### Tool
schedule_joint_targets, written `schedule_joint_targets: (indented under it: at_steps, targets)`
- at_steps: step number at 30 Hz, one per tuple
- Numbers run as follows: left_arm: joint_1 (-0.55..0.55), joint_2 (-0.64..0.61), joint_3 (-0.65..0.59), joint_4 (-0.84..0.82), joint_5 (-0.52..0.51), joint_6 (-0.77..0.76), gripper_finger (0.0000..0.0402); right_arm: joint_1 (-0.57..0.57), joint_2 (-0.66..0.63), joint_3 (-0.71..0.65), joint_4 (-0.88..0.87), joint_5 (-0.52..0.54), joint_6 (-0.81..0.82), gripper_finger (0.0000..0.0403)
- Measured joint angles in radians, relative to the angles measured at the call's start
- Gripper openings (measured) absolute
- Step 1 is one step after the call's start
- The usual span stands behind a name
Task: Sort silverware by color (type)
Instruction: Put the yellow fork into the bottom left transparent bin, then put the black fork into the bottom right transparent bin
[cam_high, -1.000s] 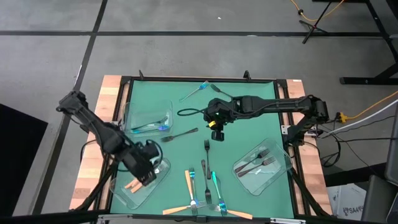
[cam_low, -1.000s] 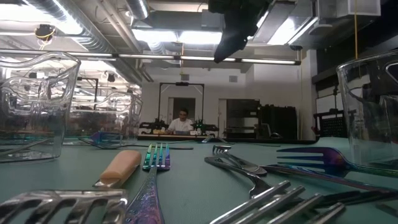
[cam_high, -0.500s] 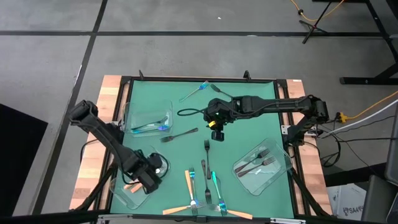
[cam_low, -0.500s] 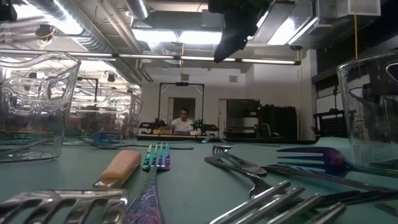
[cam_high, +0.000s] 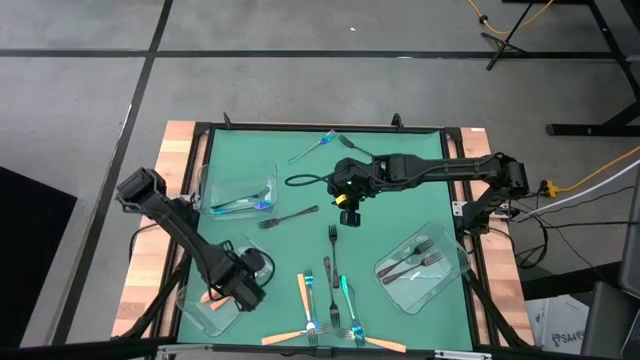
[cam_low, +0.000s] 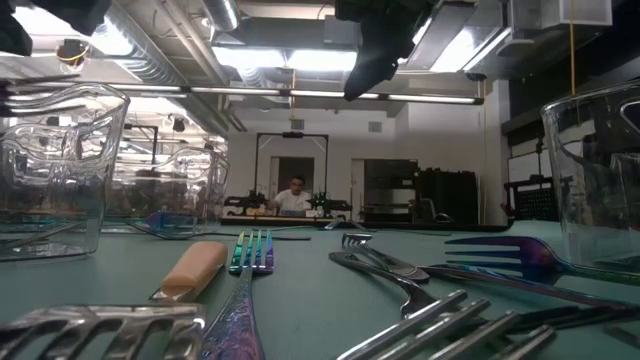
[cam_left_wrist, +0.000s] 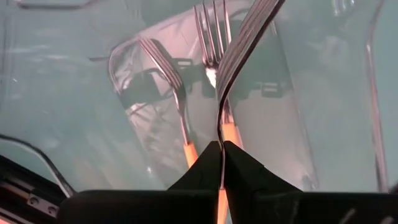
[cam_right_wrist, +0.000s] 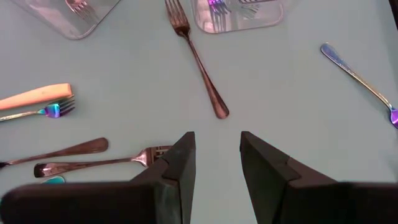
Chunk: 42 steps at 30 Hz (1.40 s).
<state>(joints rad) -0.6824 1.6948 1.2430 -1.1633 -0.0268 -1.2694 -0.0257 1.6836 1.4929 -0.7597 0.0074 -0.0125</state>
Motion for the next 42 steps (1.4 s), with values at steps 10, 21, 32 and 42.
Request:
schedule_joint_targets:
  at_steps: [10, 21, 32, 42]
  targets:
    - [0.027, 0.058, 0.0, 0.001, -0.009, 0.025, 0.0004, 0.0, 0.0, 0.0, 0.0, 0.0, 0.0, 0.0113]
    - [0.04, 0.121, 0.0, 0.005, -0.007, 0.077, 0.0004, 0.0, 0.0, 0.0, 0.0, 0.0, 0.0, 0.0113]
    - [0.041, 0.126, 0.0, -0.002, -0.016, 0.077, 0.0015, 0.0, 0.0, 0.0, 0.0, 0.0, 0.0, 0.0113]
    - [0.041, 0.126, 0.0, -0.003, -0.016, 0.077, 0.0046, 0.0, 0.0, 0.0, -0.001, 0.0, 0.0, 0.0113]
